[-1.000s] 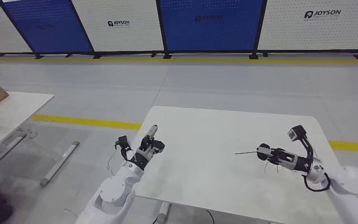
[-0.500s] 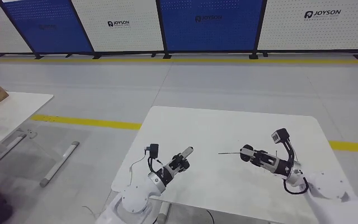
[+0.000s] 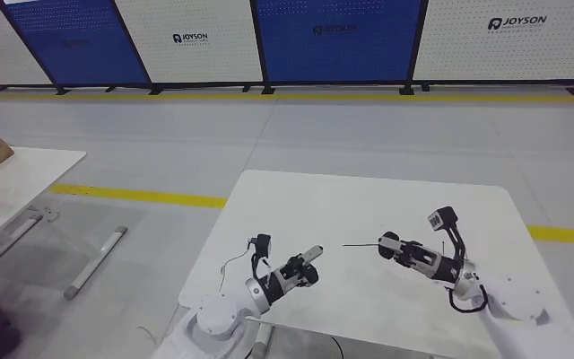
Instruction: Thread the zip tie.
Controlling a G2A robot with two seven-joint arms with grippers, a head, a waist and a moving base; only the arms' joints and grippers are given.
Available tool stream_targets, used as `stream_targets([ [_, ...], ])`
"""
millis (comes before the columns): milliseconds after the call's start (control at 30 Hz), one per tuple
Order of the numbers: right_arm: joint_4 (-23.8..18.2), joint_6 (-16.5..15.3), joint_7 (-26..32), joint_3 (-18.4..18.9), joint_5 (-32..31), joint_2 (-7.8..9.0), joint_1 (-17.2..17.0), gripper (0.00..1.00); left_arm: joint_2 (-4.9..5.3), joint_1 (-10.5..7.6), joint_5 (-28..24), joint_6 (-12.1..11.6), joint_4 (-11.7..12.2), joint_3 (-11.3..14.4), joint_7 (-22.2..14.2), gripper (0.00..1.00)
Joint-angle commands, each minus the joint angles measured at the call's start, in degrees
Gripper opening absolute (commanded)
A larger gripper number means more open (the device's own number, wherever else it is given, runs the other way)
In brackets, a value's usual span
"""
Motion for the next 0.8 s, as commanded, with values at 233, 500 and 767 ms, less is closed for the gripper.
stream_targets([
  [233,2.3,0.0,0.0,-2.5,-1.4,-1.68,1.7,0.00,-0.04,-2.49,-7.3,1.2,2.5,-0.4,-3.0,1.00],
  [500,1.2,0.0,-2.6,-2.5,-2.6,-1.81,0.9,0.00,-0.20,-2.97,-6.7,1.5,2.6,1.2,-1.5,1.00],
  [767,1.1,0.0,-7.8,-5.6,-4.8,-3.72,1.1,0.00,-1.86,-7.74,-11.1,2.4,5.3,8.1,7.6,1.00],
])
